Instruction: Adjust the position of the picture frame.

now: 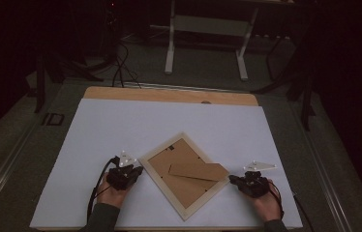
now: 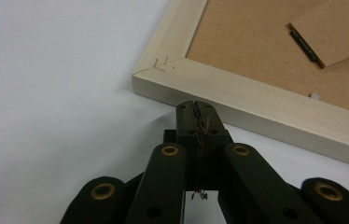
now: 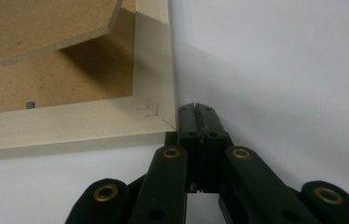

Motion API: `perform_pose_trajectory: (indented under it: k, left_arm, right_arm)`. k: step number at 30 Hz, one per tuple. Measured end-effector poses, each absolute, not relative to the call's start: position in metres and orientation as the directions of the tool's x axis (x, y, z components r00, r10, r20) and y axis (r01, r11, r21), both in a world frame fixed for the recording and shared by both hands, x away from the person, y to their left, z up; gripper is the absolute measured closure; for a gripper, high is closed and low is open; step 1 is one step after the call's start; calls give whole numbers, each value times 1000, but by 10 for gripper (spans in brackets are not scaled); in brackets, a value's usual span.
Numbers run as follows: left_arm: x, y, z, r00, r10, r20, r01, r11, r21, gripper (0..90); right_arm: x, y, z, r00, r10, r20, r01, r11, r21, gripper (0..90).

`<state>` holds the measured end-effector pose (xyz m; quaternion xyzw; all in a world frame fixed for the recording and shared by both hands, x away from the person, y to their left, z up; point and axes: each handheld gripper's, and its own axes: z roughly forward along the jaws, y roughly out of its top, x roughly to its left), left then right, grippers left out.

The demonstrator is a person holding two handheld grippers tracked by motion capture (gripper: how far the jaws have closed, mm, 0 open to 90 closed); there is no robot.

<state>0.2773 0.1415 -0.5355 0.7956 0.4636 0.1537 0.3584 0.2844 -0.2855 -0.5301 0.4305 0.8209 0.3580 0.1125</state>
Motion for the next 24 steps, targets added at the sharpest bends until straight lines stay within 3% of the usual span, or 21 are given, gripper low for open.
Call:
perform_pose_trajectory:
  k: [24]
  left_arm:
    - [275,128,-537,531,846,-58,619,-340,708,900]
  right_arm:
    - [284,-275,-531,-619,774,135,629,386,675,900]
